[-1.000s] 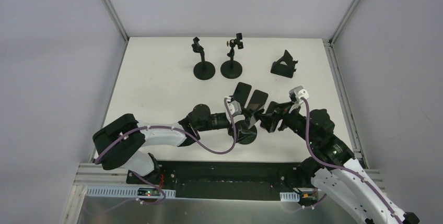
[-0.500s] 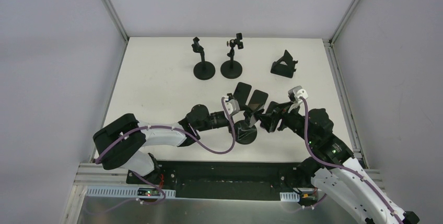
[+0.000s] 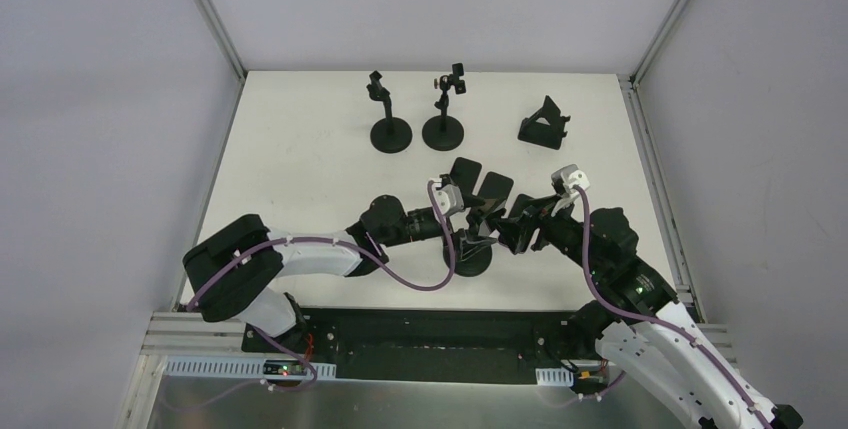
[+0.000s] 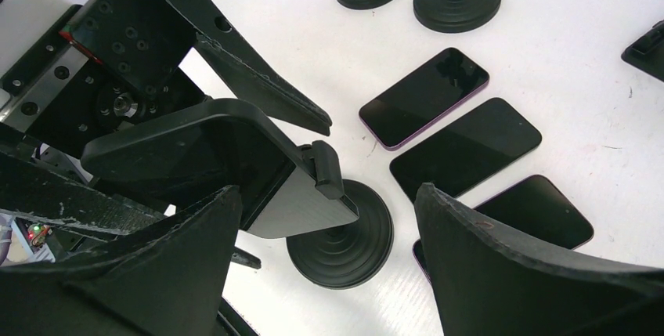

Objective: Remove the phone from the phone stand
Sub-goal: Adjust the phone stand with the phone at the center of the board.

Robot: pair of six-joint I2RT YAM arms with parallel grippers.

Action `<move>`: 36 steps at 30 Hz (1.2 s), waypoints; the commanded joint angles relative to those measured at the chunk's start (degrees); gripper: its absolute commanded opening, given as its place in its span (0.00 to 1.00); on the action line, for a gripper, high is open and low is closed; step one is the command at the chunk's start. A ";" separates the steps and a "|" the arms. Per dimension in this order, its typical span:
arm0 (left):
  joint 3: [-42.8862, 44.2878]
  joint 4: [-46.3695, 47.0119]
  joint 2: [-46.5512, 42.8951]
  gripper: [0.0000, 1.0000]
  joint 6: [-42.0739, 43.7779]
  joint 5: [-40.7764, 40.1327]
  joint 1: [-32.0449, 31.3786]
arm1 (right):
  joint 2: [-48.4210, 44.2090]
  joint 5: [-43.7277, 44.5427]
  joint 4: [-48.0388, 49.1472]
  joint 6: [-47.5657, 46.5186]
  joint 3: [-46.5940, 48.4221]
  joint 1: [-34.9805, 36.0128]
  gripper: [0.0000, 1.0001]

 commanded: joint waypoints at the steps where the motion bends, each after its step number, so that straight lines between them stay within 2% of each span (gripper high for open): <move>1: 1.79 3.66 0.81 0.84 -0.46 0.51 0.97 | -0.44 0.44 0.00 -0.59 1.62 -0.28 0.85; 5: 1.22 3.62 0.80 0.83 -0.82 0.68 1.14 | -0.44 0.50 0.06 -0.62 1.67 -0.27 0.85; 7: 0.90 3.61 0.71 0.79 -0.96 0.71 1.28 | -0.51 0.37 0.00 -0.64 1.81 -0.28 0.85; 10: 1.10 3.61 0.61 0.59 -1.93 1.32 1.71 | -0.94 -0.14 0.04 -0.63 1.83 -0.28 0.85; 11: 1.26 3.65 0.69 0.50 -2.51 1.65 1.89 | -1.15 -0.35 0.02 -0.78 1.80 -0.28 0.85; 13: 1.62 3.63 0.83 0.20 -4.11 1.32 2.42 | -1.75 -0.65 0.00 -0.96 1.62 -0.28 0.86; 15: 1.92 3.61 0.95 0.06 -5.87 0.94 2.85 | -2.25 -1.93 0.06 -1.34 1.47 -0.28 0.89; 21: 2.11 3.64 1.63 0.02 -6.67 3.13 3.45 | -3.38 -7.02 2.53 -3.42 -0.02 -0.28 0.92; 27: 1.20 3.64 1.52 0.00 -5.81 3.27 3.37 | -1.34 -5.92 3.25 -5.11 0.69 -0.28 0.92; 32: -0.54 3.51 0.63 0.08 -3.20 3.92 3.45 | -0.67 -5.94 3.35 -5.35 0.77 -0.28 0.92; 33: -1.00 3.30 0.32 0.08 -2.61 4.56 3.57 | -0.68 -5.27 3.34 -5.24 0.76 -0.28 0.92; 35: -1.47 1.79 -0.54 0.00 -1.90 6.44 4.02 | -0.96 -3.67 3.38 -4.94 0.70 -0.21 0.92; 36: -1.12 -0.33 -1.19 0.00 -1.94 7.59 4.41 | -1.11 -3.10 3.44 -4.86 0.63 -0.27 0.92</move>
